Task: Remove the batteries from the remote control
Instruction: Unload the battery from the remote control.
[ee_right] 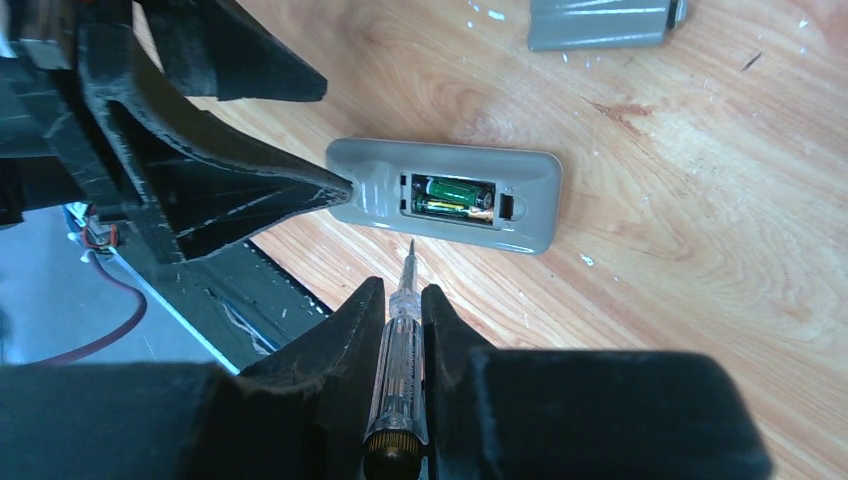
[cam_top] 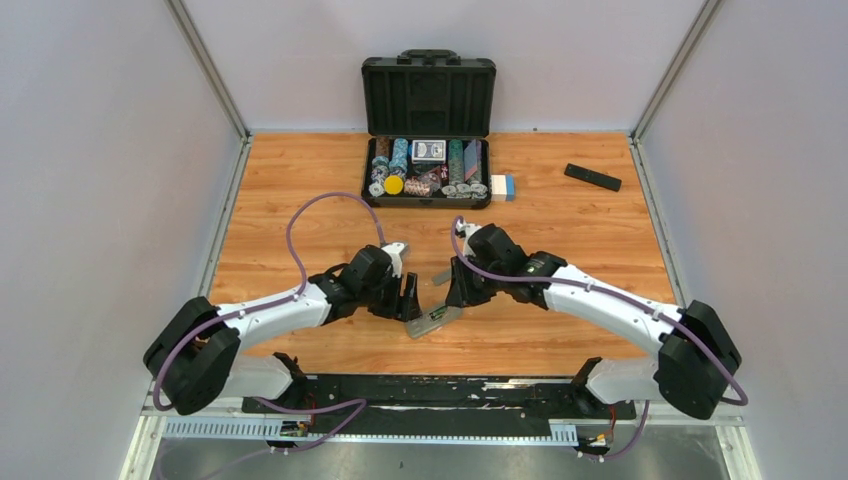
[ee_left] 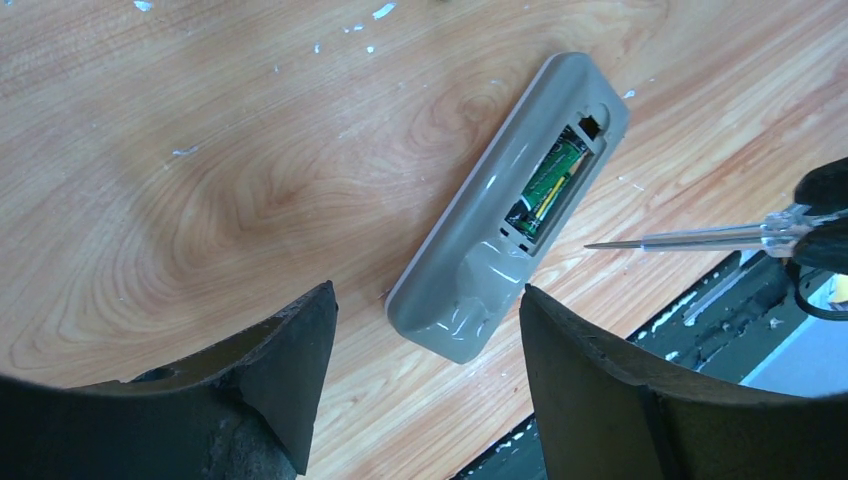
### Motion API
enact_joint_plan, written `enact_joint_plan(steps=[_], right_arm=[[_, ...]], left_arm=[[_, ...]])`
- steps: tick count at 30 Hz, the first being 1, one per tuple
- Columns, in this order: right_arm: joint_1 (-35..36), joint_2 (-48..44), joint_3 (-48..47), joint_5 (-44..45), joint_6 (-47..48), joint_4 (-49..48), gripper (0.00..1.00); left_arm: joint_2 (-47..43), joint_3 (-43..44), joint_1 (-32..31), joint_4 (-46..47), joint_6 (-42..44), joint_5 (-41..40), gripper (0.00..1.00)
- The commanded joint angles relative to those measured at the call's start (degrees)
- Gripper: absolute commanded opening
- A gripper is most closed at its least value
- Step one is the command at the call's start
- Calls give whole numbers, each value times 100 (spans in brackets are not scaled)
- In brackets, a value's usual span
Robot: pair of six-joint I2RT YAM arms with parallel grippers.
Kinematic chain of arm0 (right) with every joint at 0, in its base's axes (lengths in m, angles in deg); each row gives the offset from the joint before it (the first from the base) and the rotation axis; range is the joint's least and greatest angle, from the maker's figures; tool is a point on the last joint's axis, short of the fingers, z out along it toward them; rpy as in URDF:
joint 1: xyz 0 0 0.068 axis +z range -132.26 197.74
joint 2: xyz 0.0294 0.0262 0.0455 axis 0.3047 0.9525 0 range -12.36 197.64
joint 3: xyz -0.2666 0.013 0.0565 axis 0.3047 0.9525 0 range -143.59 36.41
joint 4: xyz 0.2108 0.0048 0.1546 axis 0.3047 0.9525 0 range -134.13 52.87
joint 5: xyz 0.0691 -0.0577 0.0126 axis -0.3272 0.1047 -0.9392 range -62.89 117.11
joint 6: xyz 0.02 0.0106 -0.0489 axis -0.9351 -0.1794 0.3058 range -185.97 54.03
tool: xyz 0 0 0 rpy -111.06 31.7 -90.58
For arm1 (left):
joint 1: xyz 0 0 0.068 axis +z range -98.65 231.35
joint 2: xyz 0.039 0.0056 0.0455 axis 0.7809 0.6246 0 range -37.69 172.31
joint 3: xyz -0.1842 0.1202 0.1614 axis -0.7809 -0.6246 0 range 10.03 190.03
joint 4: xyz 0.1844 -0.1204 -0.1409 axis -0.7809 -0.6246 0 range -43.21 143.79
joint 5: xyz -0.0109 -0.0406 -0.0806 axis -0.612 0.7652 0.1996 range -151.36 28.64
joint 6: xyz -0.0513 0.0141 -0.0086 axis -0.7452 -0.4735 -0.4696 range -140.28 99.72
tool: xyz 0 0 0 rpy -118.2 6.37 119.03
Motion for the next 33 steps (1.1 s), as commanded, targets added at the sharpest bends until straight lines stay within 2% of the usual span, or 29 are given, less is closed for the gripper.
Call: enact_joint_plan(steps=[1, 8, 15, 22, 27, 33], right_arm=[[-9, -334, -120, 217, -202, -178, 0], [-9, -112, -160, 724, -530, -195, 0], [-9, -275, -69, 1088, -641, -197, 0], [-17, -403, -44, 1479, -714, -150, 0], [-25, -412, -34, 1613, -713, -140, 0], [-26, -210, -62, 1384, -683, -135, 0]], left_arm=[[-238, -78, -29, 205, 165, 160, 76], [-211, -161, -38, -95, -64, -123, 76], [-396, -515, -259, 228, -841, -170, 76], [-312, -444, -383, 324, -1075, -194, 73], [-147, -395, -458, 350, -1144, -169, 69], [34, -334, -468, 344, -1143, -280, 66]])
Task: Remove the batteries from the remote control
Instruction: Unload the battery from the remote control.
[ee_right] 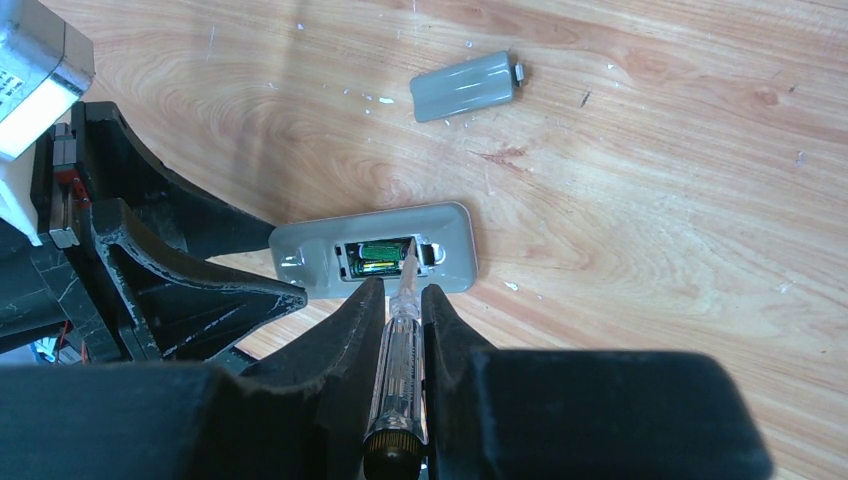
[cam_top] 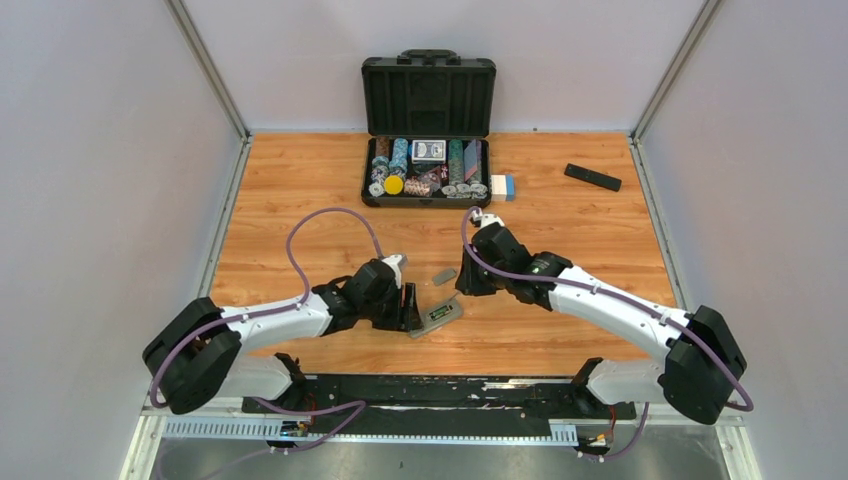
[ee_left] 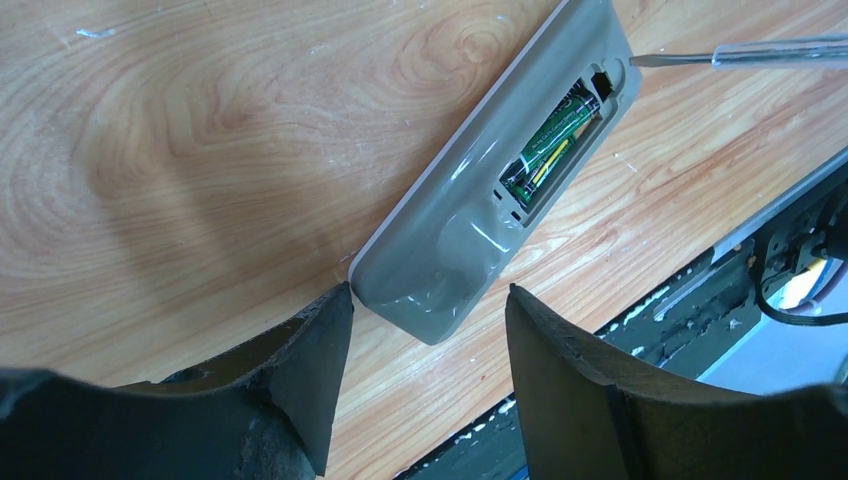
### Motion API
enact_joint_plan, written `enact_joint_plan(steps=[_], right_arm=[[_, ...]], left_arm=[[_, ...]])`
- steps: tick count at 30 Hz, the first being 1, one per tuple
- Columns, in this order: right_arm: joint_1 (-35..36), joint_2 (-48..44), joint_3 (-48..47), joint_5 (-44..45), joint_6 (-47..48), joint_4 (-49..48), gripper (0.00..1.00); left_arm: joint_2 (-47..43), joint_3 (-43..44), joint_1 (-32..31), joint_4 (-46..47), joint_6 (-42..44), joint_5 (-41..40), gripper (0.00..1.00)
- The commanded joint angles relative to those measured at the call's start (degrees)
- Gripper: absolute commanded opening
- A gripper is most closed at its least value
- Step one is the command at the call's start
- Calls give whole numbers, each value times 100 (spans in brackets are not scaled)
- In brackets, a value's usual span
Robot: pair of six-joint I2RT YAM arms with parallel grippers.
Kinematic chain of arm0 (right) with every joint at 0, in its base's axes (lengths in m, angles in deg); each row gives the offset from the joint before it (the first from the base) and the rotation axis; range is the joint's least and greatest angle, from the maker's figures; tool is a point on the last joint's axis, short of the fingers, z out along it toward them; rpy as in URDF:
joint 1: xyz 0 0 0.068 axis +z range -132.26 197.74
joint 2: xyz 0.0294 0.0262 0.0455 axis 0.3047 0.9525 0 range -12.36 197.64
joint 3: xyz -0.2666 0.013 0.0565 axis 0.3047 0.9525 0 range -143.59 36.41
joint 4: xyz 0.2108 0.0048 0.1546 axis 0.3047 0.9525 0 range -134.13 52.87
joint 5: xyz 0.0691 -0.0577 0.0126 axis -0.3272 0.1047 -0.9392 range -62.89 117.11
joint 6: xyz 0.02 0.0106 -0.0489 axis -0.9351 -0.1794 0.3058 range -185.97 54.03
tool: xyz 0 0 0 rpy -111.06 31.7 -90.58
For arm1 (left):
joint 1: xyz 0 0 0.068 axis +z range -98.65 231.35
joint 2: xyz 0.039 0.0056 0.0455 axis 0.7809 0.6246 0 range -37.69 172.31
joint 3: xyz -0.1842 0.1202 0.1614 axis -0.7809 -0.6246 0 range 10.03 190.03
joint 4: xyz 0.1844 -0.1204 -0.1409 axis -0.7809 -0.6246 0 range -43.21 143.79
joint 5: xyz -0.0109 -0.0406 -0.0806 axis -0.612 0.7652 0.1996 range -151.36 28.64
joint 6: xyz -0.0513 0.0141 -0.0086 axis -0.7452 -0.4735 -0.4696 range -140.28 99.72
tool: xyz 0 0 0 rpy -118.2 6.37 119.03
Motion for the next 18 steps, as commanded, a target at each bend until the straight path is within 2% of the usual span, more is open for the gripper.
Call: enact_joint_plan(steps=[1, 8, 18], right_arm=[[-16, 88, -63, -59, -63, -132, 0], [-15, 277, -80, -403, -33, -107, 0], [-16, 319, -167, -449, -16, 17, 0]], left_arm=[[167, 111, -49, 41, -57, -173, 65], [333, 236, -50, 20, 41, -304, 62], [552, 446, -49, -46, 163, -366, 61]])
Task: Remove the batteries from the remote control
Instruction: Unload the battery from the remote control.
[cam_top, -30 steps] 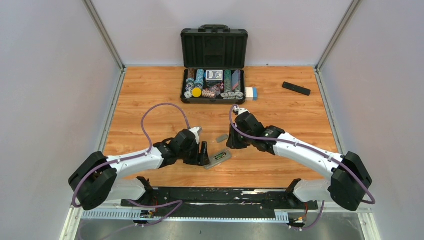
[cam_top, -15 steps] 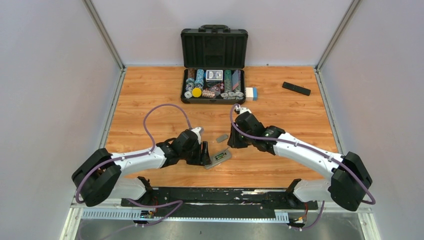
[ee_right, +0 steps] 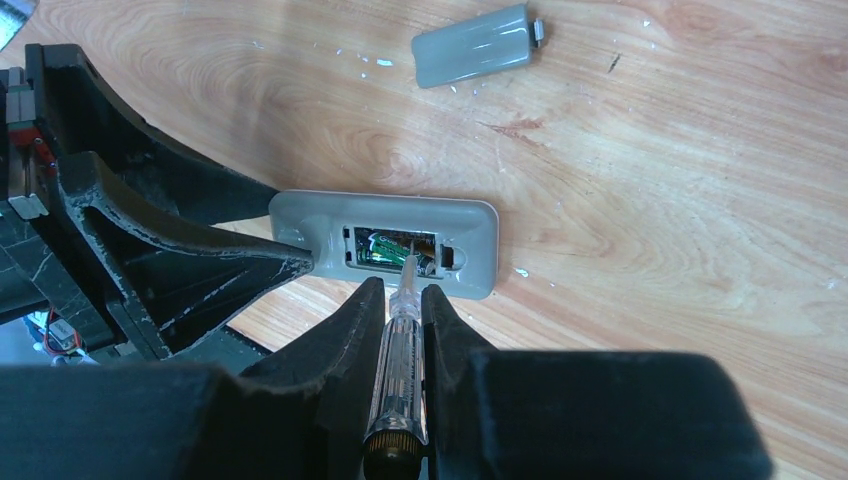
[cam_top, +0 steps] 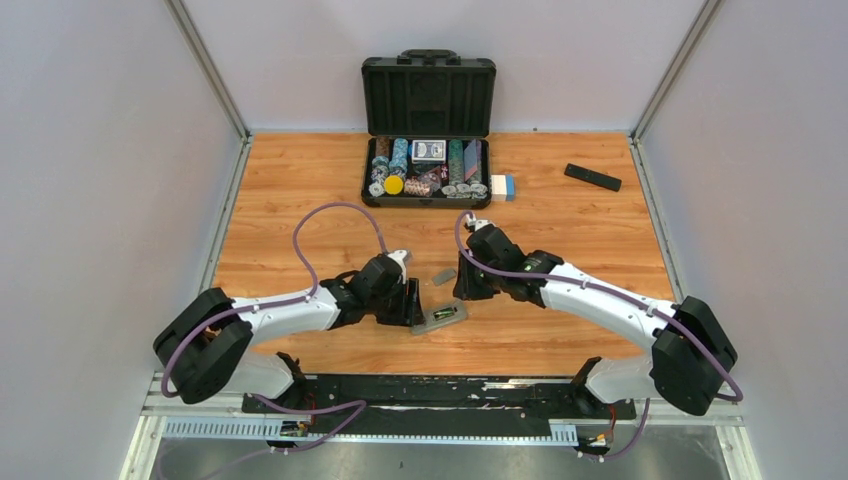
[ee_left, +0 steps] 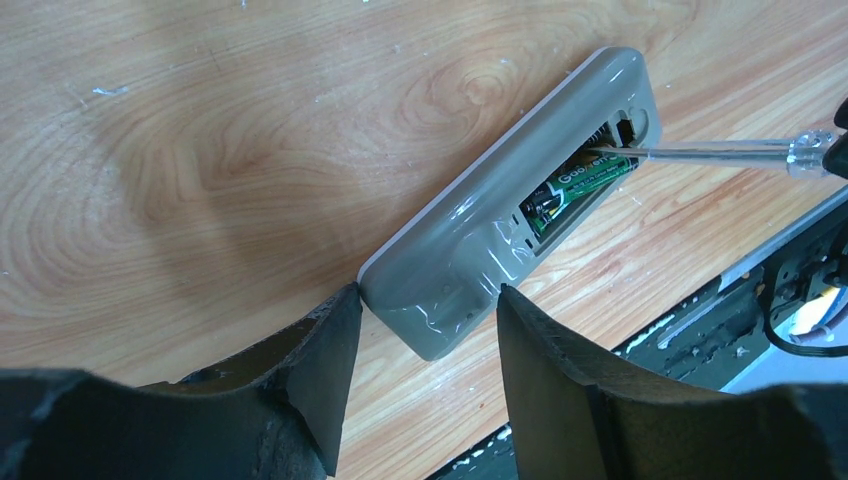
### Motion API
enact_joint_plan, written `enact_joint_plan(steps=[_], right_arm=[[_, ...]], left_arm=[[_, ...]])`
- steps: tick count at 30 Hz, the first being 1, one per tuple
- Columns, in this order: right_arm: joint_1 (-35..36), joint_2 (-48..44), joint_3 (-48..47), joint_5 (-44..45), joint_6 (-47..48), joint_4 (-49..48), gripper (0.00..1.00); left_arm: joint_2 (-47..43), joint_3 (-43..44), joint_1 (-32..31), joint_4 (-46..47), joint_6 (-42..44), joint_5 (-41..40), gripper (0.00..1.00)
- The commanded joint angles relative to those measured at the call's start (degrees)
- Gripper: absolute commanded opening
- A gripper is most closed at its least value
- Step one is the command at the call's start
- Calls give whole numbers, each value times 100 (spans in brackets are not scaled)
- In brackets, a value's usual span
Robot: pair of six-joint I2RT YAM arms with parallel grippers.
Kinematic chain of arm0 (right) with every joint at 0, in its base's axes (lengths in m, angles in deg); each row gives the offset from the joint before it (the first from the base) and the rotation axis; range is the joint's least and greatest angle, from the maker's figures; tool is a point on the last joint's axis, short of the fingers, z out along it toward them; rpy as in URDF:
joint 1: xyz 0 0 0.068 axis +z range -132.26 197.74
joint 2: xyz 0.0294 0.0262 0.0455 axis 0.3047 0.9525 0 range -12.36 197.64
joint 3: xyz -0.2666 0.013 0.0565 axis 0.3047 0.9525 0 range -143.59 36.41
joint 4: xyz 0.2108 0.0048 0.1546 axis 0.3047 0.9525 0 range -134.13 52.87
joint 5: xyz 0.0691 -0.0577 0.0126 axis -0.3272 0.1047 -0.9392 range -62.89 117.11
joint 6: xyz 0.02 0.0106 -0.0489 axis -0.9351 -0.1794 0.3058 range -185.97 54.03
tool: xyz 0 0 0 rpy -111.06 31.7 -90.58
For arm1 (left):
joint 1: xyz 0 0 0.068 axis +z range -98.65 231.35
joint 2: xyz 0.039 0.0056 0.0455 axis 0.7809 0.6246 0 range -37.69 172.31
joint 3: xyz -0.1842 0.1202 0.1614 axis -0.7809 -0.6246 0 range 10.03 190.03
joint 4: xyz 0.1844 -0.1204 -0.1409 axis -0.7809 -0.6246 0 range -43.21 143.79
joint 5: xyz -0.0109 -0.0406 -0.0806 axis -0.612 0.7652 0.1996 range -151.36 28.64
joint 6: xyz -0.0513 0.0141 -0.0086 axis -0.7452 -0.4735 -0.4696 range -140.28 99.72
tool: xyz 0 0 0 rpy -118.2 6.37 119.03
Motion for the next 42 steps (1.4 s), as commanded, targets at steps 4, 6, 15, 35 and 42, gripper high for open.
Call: enact_joint_plan(steps=[4, 6, 15, 35, 42], right_arm=[[11, -103, -268, 46, 48, 162, 0], [11, -151, -297, 242, 64, 280, 0], [11, -212, -329, 163, 192, 448, 0], [11, -156, -344, -300, 27, 137, 0], [11, -340, -351, -435, -91, -77, 0]], left_arm=[[164, 163, -30, -57, 147, -173, 61], [160, 161, -29, -57, 162, -180, 61], [207, 220, -29, -79, 229, -155, 61], [303, 364, -29, -148, 373, -145, 60], [328, 392, -29, -211, 426, -162, 60]])
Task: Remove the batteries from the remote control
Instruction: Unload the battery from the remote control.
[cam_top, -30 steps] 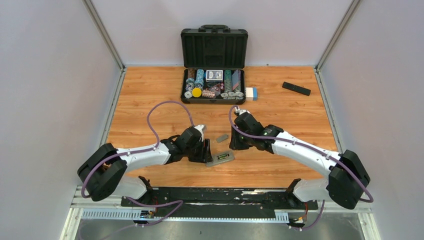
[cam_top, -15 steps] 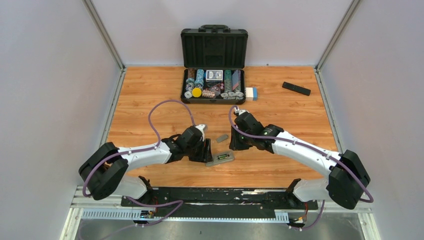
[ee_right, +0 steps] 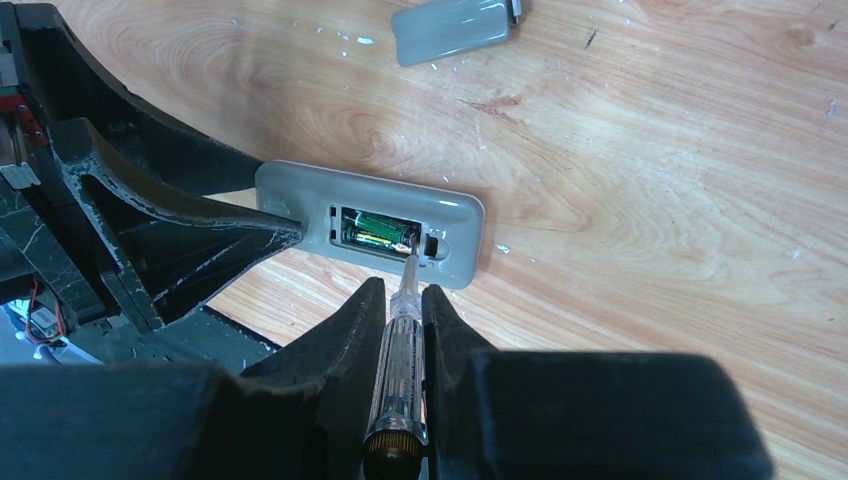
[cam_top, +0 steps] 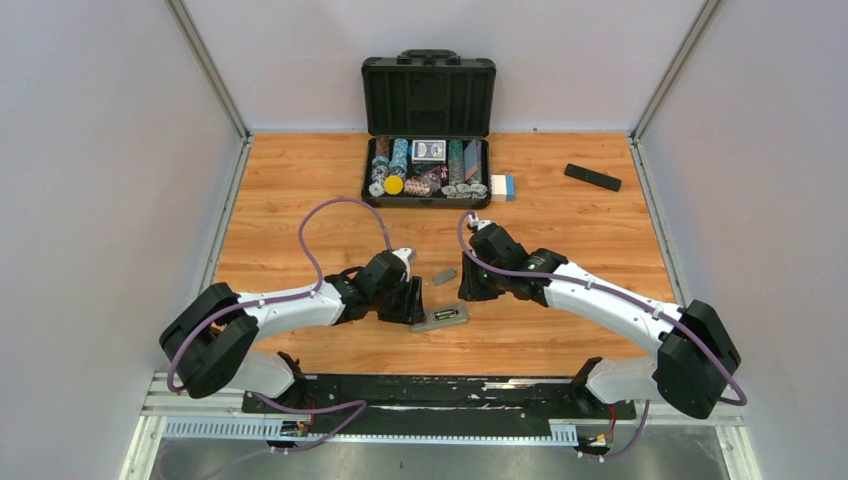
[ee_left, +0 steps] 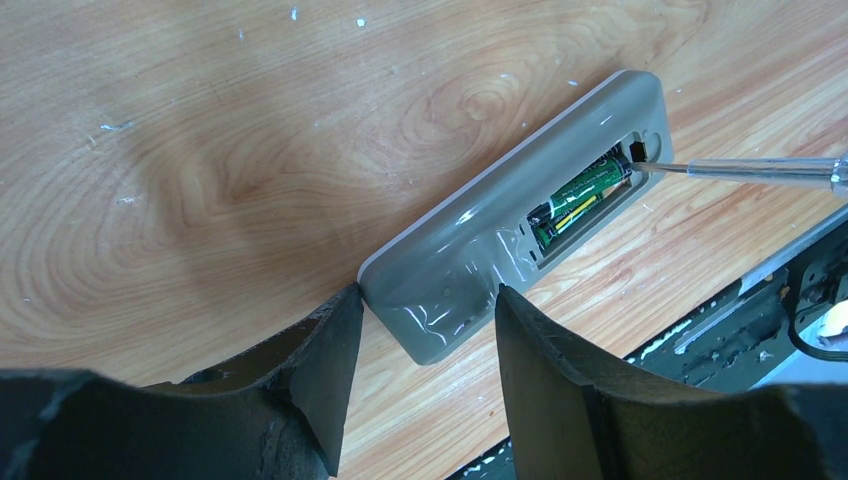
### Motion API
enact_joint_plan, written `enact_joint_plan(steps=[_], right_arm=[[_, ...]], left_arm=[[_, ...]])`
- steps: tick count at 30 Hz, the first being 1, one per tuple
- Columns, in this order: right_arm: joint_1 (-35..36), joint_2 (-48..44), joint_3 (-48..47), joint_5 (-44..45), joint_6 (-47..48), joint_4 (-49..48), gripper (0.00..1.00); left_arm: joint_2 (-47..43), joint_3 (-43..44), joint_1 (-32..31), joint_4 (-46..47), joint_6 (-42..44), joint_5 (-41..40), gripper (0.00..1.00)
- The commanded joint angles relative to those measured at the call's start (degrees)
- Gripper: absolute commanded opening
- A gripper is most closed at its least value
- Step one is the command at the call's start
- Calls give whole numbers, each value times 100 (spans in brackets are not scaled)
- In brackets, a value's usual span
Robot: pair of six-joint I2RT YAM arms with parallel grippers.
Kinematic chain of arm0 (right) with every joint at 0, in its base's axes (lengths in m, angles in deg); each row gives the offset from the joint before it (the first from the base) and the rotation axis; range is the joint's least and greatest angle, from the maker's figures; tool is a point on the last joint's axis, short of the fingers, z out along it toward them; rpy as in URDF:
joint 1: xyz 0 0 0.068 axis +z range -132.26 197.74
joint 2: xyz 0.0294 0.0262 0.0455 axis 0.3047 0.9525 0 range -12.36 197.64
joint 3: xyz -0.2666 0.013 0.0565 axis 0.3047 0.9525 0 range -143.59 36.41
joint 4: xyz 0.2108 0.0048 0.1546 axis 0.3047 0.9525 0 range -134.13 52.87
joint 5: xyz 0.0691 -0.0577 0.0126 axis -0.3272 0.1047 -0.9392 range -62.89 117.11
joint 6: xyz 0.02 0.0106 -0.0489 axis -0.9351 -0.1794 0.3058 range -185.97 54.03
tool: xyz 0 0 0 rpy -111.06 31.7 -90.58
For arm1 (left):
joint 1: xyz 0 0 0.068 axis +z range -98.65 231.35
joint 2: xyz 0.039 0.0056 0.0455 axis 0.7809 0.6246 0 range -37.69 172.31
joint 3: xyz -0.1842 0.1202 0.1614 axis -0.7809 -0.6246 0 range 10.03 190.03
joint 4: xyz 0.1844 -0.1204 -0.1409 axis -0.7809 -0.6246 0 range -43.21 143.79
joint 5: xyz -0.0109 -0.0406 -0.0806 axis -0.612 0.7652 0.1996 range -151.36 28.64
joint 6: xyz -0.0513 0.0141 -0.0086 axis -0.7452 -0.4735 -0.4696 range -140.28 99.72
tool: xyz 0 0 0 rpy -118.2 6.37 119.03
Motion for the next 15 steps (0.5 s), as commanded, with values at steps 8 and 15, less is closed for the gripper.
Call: enact_joint_plan(steps=[8, 15], right_arm=[[24, -221, -231, -321, -309, -547, 0], [32, -131, -182, -276, -342, -603, 0]], left_arm=[[54, 129, -25, -105, 179, -165, 60], [63, 164, -27, -137, 199, -175, 60]])
